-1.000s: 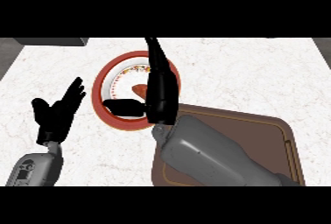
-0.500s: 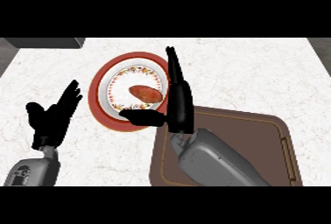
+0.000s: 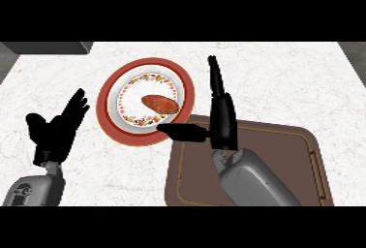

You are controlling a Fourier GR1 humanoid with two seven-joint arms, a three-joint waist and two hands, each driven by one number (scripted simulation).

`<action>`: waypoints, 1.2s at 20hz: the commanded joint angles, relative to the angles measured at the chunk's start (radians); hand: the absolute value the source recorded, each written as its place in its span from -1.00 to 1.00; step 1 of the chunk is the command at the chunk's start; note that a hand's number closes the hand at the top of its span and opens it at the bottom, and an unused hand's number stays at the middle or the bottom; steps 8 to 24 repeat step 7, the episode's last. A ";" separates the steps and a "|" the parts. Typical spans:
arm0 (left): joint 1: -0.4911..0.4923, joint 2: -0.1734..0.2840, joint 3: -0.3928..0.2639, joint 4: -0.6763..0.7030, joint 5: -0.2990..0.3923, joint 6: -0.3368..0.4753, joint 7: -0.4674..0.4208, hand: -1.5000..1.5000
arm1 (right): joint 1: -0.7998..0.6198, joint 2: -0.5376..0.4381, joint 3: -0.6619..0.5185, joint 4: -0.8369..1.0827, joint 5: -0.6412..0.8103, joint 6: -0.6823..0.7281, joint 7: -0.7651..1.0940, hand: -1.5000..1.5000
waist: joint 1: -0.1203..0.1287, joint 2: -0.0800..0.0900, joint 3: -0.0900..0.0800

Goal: Pick the sweet potato from the tray and place it in the plate

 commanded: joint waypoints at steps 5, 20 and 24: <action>-0.037 0.016 0.040 0.024 0.010 -0.027 0.001 0.00 | 0.067 -0.012 -0.098 0.004 0.051 0.121 -0.009 -1.00 | 0.000 0.001 0.000; -0.035 -0.009 0.020 0.033 -0.014 -0.008 0.007 0.00 | 0.174 -0.031 -0.080 -0.093 0.059 0.156 -0.032 -1.00 | -0.002 0.000 0.000; -0.035 -0.009 0.020 0.033 -0.014 -0.008 0.007 0.00 | 0.174 -0.031 -0.080 -0.093 0.059 0.156 -0.032 -1.00 | -0.002 0.000 0.000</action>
